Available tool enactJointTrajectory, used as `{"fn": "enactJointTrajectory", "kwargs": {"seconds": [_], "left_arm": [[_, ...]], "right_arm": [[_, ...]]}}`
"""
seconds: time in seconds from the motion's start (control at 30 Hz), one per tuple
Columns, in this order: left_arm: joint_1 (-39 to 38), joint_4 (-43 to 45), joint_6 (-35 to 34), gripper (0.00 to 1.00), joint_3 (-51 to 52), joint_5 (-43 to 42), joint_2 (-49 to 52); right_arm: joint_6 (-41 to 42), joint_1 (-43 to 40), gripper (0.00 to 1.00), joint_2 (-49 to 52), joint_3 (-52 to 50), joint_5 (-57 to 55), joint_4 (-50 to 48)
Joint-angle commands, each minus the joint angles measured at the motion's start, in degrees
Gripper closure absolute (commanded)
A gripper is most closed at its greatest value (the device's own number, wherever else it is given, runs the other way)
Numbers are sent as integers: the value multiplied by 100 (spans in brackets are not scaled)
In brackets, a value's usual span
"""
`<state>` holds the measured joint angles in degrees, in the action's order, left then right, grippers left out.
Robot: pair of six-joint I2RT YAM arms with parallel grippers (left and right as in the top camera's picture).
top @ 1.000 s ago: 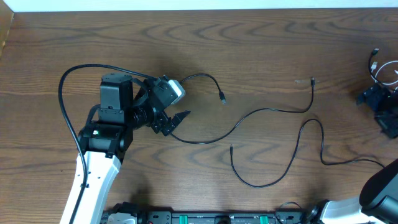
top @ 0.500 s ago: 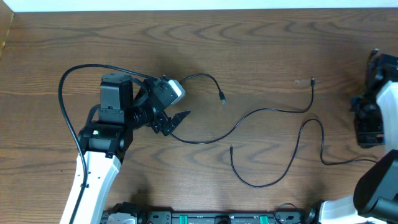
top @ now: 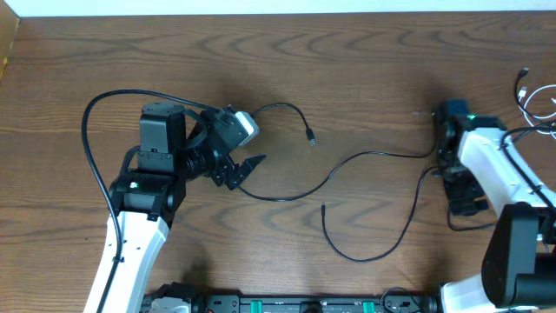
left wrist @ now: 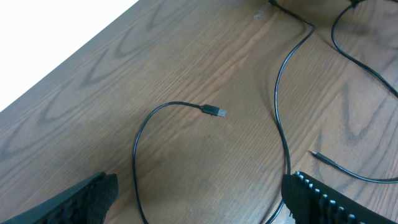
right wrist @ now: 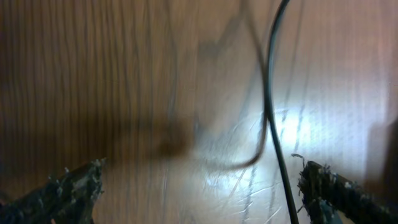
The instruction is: Untangle cables
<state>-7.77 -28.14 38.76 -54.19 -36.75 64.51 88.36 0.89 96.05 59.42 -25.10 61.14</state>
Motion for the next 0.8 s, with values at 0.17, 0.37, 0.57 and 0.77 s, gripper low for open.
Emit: {"fn": "enactJointTrajectory", "kwargs": {"seconds": [0.17, 0.37, 0.57, 0.77], "left_arm": [[-4, -31, -28, 11, -68, -15, 188], [-4, -83, -31, 11, -68, -37, 498], [-9, -76, -31, 11, -68, -37, 584], [-9, -160, -28, 11, -68, -37, 584]], "right_arm": [[562, 503, 1, -26, -310, -17, -415], [-649, 511, 1, -31, -313, -595, -940], [-870, 498, 1, -424, -114, -907, -721], [450, 319, 1, -1209, -105, -1478, 623]]}}
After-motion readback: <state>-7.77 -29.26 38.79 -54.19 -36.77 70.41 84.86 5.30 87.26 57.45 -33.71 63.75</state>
